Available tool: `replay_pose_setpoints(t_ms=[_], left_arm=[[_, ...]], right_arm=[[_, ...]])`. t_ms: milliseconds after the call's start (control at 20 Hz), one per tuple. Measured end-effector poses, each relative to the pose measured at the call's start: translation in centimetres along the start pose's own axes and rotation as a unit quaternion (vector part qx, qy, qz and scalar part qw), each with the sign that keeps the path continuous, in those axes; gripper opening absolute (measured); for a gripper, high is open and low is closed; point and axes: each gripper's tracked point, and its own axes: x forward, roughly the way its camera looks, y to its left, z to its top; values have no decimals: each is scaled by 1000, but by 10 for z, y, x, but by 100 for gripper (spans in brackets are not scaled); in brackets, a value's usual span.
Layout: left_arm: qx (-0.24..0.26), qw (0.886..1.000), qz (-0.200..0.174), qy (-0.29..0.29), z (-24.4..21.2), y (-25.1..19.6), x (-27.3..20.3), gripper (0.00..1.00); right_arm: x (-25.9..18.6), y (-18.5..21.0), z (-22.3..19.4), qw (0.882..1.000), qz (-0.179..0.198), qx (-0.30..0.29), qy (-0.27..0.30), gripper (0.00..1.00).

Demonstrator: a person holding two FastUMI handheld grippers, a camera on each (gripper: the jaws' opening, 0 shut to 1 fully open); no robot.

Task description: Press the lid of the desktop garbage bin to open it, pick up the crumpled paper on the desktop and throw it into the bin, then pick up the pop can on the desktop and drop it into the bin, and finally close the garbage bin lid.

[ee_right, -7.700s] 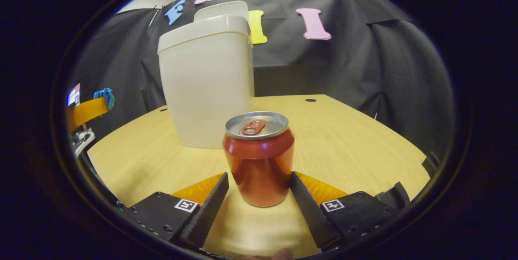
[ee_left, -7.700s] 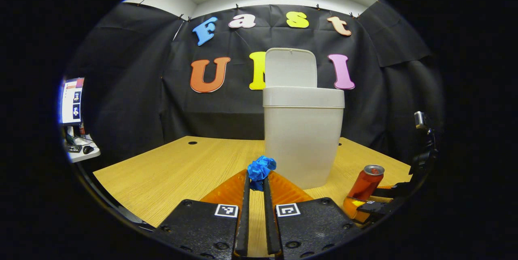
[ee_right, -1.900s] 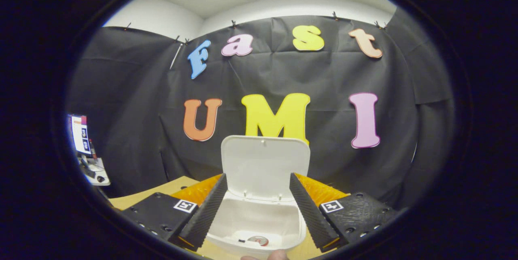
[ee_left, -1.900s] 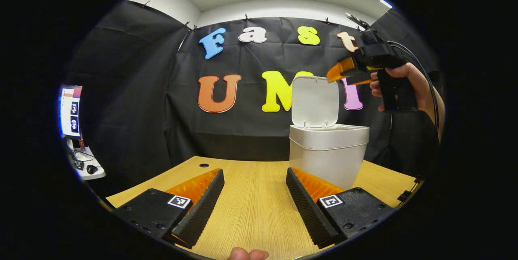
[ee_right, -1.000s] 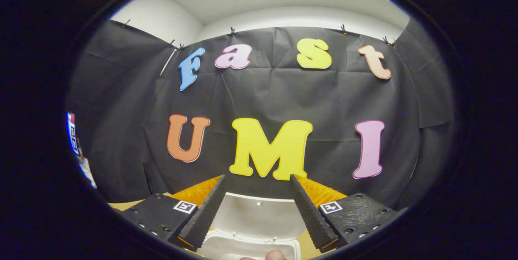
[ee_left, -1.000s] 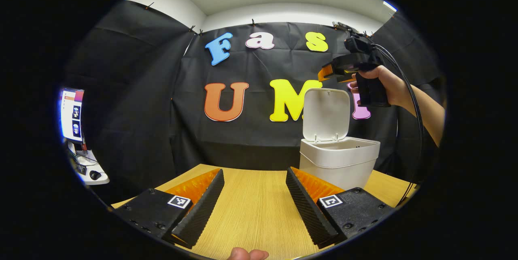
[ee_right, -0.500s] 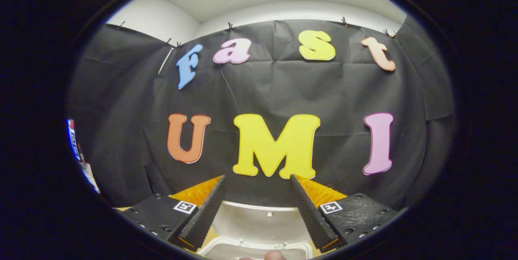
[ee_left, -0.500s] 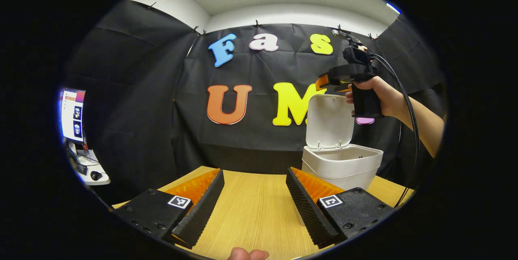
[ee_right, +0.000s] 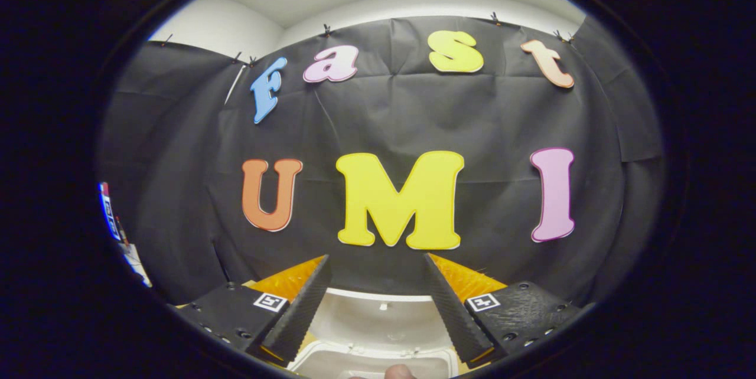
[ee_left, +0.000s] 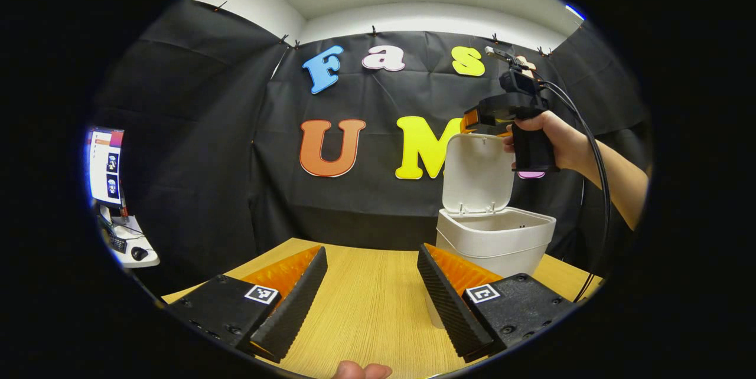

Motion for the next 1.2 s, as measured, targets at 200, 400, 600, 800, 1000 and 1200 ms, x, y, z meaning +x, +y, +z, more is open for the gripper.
replay_pose_setpoints(t_ms=[200,400,600,800,1000,1200], left_arm=[[-6,1000,-8,-4,0,-8,-5,99],[4,1000,-9,-5,-3,-14,-10,99],[17,1000,-14,-11,-3,-21,-14,99],[16,1000,-23,-12,-8,-32,-13,99],[33,999,-20,-13,-14,-35,-15,99],[29,999,-28,-11,-22,-46,-15,99]], right_arm=[[-15,1,-4,1000,16,20,19,95],[-33,1,-12,999,25,21,35,95],[-53,4,-27,998,37,21,54,96],[-75,10,-66,993,55,26,104,96],[-98,8,-84,992,60,27,110,96],[-117,-2,-105,993,51,19,105,95]])
